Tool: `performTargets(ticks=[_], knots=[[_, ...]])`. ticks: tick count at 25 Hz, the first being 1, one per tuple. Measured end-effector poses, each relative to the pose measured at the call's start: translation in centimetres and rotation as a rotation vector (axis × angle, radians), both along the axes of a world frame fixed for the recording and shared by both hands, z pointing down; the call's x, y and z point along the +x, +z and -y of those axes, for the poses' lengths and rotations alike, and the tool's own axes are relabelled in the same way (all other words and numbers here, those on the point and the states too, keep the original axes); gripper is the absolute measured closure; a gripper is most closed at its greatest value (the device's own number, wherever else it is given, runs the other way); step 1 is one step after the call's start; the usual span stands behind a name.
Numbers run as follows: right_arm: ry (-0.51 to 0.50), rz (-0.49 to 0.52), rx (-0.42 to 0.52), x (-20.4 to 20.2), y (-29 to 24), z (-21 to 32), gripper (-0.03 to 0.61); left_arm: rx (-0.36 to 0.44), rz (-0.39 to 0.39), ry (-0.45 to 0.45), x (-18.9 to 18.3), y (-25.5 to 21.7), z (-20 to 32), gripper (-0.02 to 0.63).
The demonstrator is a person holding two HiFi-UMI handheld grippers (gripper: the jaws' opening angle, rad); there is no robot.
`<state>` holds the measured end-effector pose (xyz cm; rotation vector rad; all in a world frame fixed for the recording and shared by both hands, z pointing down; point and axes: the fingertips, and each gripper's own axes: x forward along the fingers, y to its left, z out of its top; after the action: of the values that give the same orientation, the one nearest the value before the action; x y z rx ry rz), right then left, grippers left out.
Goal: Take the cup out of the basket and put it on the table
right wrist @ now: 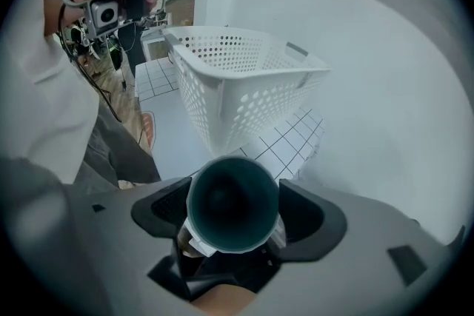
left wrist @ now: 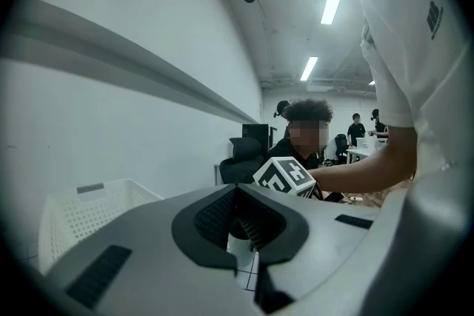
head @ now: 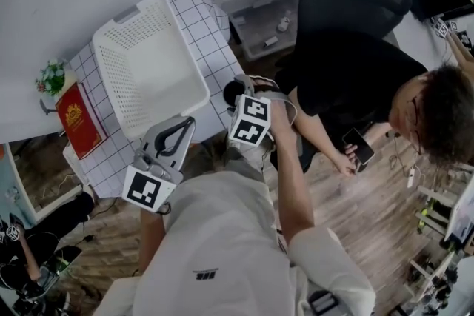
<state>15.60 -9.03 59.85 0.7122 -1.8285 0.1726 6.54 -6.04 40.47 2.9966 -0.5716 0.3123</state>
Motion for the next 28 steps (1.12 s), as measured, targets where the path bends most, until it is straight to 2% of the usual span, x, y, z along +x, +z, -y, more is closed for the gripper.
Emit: performTargets(ticks=[7, 28], knots=[[0.007, 0.016, 0.029, -0.2, 3.0, 0.5, 0.202, -0.018, 0.036, -0.020, -0.7, 0.9, -0.1, 0.603], [-0.052, -0.051, 0.082, -0.2, 3.1, -0.9, 0.201, -0.023, 0.035, -0.004, -0.3, 1.3, -0.3, 0.603]])
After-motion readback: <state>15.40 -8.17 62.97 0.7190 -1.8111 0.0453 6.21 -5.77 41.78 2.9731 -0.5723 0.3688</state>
